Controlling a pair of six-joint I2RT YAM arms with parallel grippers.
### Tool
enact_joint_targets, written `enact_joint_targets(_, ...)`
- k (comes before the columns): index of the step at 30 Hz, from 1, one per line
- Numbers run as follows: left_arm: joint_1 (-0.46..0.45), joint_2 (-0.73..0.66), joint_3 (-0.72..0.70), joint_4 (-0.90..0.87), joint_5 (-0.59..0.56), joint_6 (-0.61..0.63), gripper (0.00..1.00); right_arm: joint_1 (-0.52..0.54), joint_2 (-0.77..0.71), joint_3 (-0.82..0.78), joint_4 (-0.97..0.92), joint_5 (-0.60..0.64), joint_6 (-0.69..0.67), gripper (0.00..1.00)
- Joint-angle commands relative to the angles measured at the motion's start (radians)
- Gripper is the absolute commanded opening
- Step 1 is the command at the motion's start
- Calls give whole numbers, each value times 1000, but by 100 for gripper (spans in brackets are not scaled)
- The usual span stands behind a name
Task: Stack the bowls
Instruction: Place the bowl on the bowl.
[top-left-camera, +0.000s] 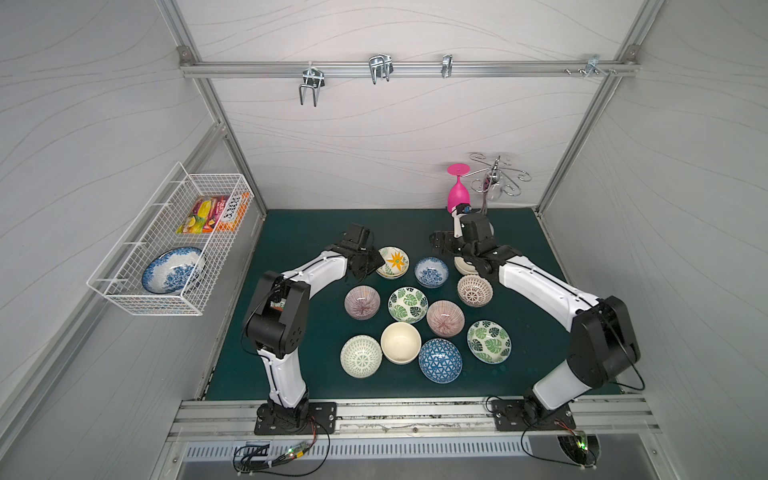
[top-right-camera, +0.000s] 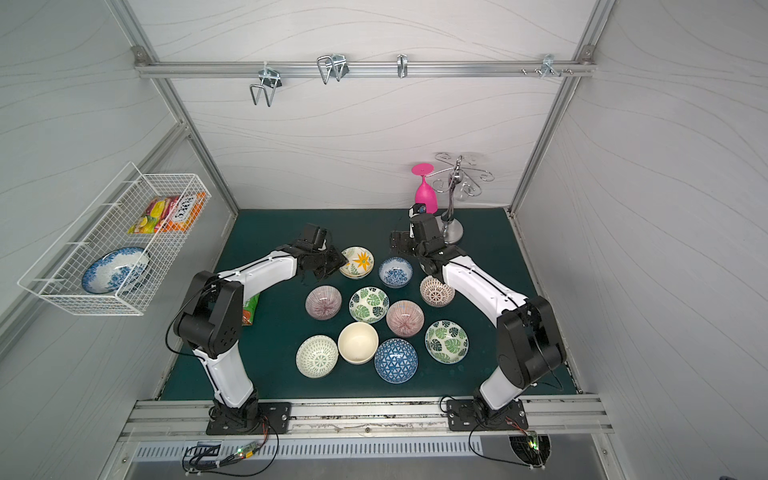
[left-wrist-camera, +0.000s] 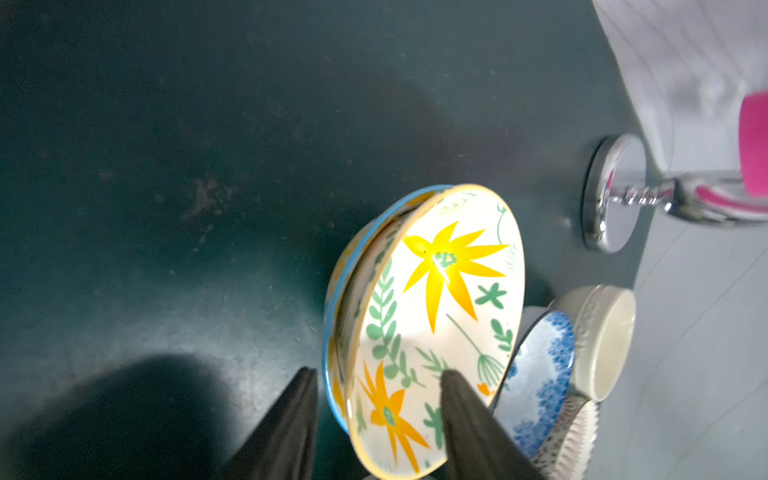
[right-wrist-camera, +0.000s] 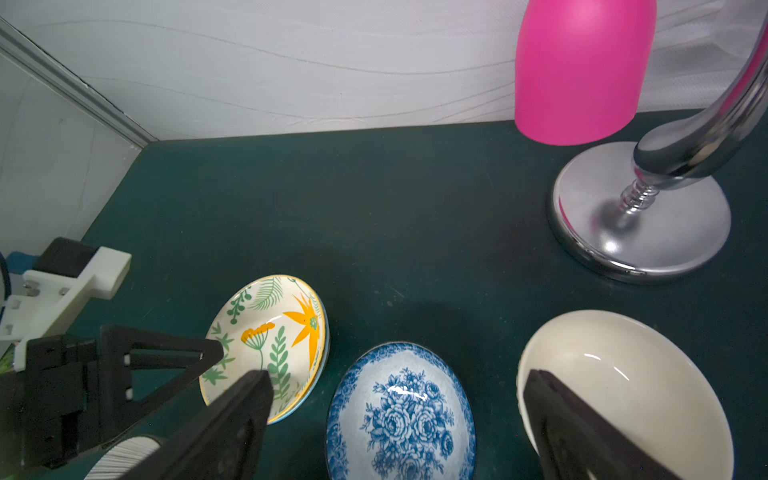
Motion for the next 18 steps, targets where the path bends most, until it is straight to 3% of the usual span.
enact_joint_targets(1,-3,-38,46,-24,-24,24,72,-8,-17,70,-122,-23,53,99)
enact_joint_targets(5,-3,-110,35,-68,-55,41,99,-11,-16,128,-322,-58,178,97)
enact_joint_targets(10,-3,-230,-18,-142,-112,93,100,-25,9,152,-488,-115,321,91)
enact_joint_targets(14,-3,-366,-127,-151,-180,156,100,-38,2,66,-453,-153,436,85)
enact_joint_targets(18,-3,-480,-248,-110,-193,224,100,-42,39,46,-439,-161,509,73)
